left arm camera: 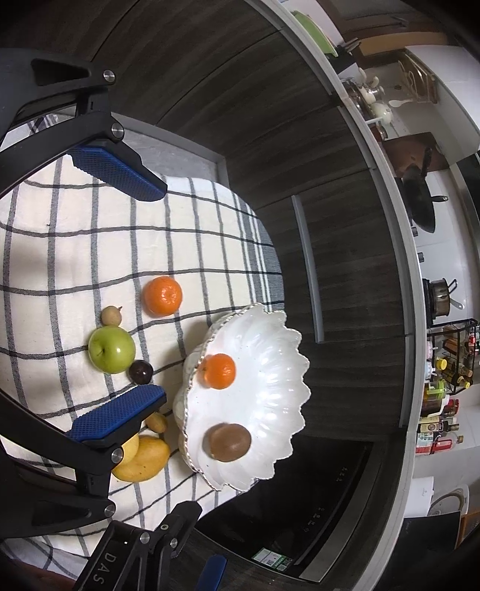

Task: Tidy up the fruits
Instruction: 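Move both tools back toward the remaining fruit on the cloth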

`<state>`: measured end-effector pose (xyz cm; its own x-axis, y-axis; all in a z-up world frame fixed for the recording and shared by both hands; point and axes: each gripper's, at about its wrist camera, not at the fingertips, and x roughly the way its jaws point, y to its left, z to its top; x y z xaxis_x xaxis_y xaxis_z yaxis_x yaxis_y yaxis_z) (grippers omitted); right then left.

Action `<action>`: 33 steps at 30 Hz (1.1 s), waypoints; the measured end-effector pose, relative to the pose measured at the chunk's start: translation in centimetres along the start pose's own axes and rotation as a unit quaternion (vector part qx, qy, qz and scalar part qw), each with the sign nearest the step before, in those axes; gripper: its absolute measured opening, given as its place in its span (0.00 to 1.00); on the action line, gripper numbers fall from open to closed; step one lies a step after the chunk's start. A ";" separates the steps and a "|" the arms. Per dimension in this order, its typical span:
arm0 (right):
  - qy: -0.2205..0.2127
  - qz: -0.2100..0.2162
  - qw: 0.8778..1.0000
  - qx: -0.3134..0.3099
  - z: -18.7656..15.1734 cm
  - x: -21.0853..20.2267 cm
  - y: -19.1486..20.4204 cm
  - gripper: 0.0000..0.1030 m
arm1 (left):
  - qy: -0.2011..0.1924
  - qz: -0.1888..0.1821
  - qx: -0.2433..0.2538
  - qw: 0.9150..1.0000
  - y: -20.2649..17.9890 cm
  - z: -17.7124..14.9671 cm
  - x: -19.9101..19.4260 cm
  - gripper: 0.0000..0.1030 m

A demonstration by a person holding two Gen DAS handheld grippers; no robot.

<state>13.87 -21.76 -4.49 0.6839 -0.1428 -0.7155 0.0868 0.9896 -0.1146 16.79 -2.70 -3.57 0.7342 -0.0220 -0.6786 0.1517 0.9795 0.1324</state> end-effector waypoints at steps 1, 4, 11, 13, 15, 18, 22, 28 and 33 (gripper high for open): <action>0.001 -0.002 1.000 0.002 -0.2 0.2 0.0 0.80 | 0.002 0.000 -0.001 1.000 -0.1 -0.2 0.2 0.98; 0.004 -0.008 1.000 0.009 -1.0 0.6 -0.1 0.80 | 0.010 -0.003 -0.004 1.000 -0.2 -0.9 0.9 0.98; 0.000 -0.024 1.000 0.018 -2.7 1.6 -0.1 0.80 | 0.027 -0.015 -0.013 0.999 -0.5 -2.6 2.9 0.98; -0.001 -0.029 0.999 0.015 -3.0 1.9 0.1 0.80 | 0.034 -0.018 -0.017 0.999 -0.5 -3.1 3.5 0.98; 0.003 -0.030 0.999 0.014 -3.4 2.3 0.3 0.80 | 0.038 -0.019 -0.018 0.999 -0.6 -3.5 4.0 0.98; 0.010 -0.028 0.999 0.014 -3.8 2.8 0.3 0.80 | 0.040 -0.021 -0.016 0.999 -0.9 -4.0 4.7 0.98; 0.018 -0.027 0.999 0.016 -4.4 3.5 0.2 0.80 | 0.038 -0.016 -0.011 0.999 -1.4 -4.4 5.3 0.97; 0.036 -0.022 0.999 0.030 -5.1 4.6 -0.6 0.80 | 0.035 -0.013 -0.003 0.999 -2.6 -5.0 6.0 0.94; 0.050 -0.020 0.998 0.040 -5.6 5.4 -1.3 0.80 | 0.038 -0.022 0.006 0.999 -3.5 -5.3 6.8 0.88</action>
<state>13.37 -23.88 -12.06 0.6026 -0.1791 -0.7777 0.1721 0.9807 -0.0925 17.77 -5.24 -12.46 0.6742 -0.0487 -0.7369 0.1906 0.9755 0.1099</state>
